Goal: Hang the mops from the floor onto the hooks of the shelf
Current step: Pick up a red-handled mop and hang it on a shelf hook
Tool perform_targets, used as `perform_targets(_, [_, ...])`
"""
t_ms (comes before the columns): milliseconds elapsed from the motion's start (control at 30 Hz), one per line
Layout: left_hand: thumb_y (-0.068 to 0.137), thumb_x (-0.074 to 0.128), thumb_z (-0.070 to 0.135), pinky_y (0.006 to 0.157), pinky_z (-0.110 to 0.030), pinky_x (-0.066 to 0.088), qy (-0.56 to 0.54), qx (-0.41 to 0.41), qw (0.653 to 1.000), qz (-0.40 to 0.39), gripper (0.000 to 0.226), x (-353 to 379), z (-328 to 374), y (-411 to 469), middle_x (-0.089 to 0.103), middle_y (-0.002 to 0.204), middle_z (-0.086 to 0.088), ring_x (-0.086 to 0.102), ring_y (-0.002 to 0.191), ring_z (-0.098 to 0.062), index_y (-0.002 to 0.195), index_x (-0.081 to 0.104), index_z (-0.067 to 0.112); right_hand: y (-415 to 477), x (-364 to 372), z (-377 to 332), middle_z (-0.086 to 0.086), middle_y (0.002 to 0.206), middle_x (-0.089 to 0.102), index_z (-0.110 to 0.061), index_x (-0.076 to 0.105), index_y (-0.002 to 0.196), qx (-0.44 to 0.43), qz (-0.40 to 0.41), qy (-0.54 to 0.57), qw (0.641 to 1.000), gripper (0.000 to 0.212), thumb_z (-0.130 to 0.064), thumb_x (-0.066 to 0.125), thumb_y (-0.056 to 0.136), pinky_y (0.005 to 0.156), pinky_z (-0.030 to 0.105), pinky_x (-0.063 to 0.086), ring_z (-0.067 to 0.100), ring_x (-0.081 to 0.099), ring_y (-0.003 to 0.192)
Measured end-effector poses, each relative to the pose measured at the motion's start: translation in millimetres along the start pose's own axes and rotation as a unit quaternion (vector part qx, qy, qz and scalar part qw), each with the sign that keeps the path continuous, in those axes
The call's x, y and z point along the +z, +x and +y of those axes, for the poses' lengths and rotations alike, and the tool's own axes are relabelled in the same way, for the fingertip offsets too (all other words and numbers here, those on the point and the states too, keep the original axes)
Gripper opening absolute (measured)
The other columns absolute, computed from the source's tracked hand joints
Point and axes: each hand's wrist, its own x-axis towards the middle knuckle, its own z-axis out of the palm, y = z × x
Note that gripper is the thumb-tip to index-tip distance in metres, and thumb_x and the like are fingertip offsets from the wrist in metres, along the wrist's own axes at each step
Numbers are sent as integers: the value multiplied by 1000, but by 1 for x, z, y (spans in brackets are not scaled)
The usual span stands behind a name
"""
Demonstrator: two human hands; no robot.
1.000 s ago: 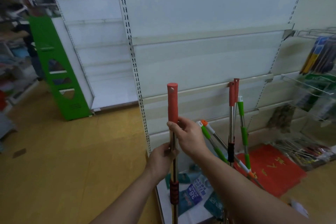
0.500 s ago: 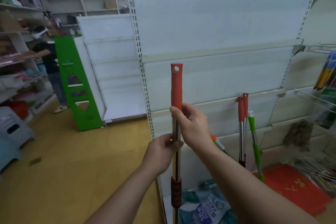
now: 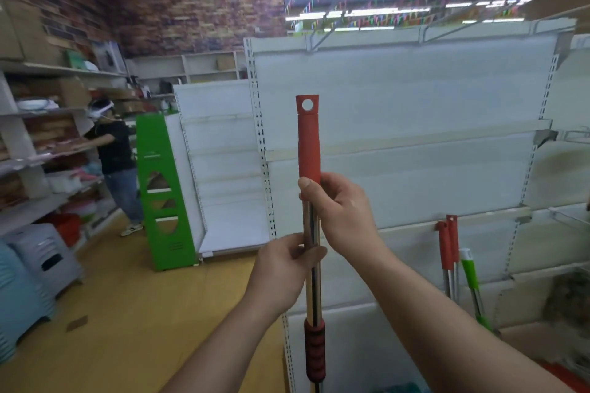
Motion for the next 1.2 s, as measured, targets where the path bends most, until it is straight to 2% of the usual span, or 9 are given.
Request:
perform_targets(133, [89, 70, 46, 80, -30, 56, 16, 5, 1000, 20, 19, 4, 27, 14, 78, 90, 12, 71, 89, -8, 98, 77, 31, 21, -14, -13, -2, 96, 77, -24, 71, 116, -9, -9, 2, 1000, 29, -44, 66, 96, 87, 35, 57, 14, 72, 95])
perform_targets(267, [88, 70, 44, 68, -25, 48, 34, 4, 999, 31, 18, 12, 58, 32, 76, 89, 11, 70, 85, -9, 97, 76, 30, 45, -35, -31, 0, 92, 77, -23, 70, 113, -24, -13, -5, 1000, 26, -42, 65, 97, 76, 28, 51, 13, 70, 85])
perform_targets(433, [88, 68, 46, 61, -29, 45, 91, 23, 995, 45, 18, 22, 94, 54, 75, 85, 5, 66, 73, -17, 88, 73, 29, 78, -61, -48, 5, 94, 77, -22, 68, 112, -37, -36, -30, 998, 25, -42, 64, 98, 72, 36, 53, 18, 67, 79])
perform_targets(533, [83, 69, 50, 73, -41, 60, 87, 20, 995, 46, 21, 27, 112, 63, 77, 85, 2, 73, 79, -21, 84, 70, 29, 95, -75, -55, 4, 94, 77, -22, 69, 110, -36, -53, -26, 998, 24, -42, 64, 97, 69, 34, 48, 18, 66, 77])
perform_targets(600, [79, 69, 53, 80, -48, 61, 80, 17, 996, 36, 25, 28, 121, 68, 79, 86, 1, 75, 82, -22, 85, 69, 29, 102, -82, -59, 0, 92, 77, -21, 69, 112, -41, -63, -30, 997, 26, -42, 63, 97, 69, 34, 48, 16, 65, 76])
perform_targets(667, [82, 70, 51, 81, -47, 62, 87, 14, 996, 21, 25, 28, 129, 73, 79, 88, 1, 76, 83, -21, 89, 69, 27, 108, -87, -63, -2, 91, 77, -20, 70, 114, -46, -66, -35, 996, 28, -42, 63, 98, 71, 34, 49, 14, 65, 76])
perform_targets(867, [92, 69, 37, 72, -34, 55, 115, 5, 993, -26, 28, 24, 155, 83, 77, 102, -8, 77, 88, -22, 108, 67, 15, 123, -94, -68, 2, 95, 77, -19, 70, 116, -48, -73, -38, 995, 31, -42, 62, 98, 73, 34, 49, 15, 64, 80])
perform_targets(1033, [95, 67, 34, 90, -52, 57, 134, -16, 988, -71, 33, 18, 163, 86, 75, 110, -7, 77, 93, -21, 118, 63, 12, 129, -90, -68, 3, 98, 77, -18, 71, 117, -49, -81, -53, 994, 31, -42, 61, 99, 75, 35, 51, 17, 64, 82])
perform_targets(1200, [95, 66, 34, 90, -48, 58, 126, -27, 988, -85, 32, 15, 160, 101, 73, 112, -5, 77, 94, -21, 119, 63, 13, 139, -85, -65, 3, 102, 76, -18, 71, 119, -39, -81, -66, 994, 32, -42, 60, 100, 74, 34, 49, 17, 63, 82])
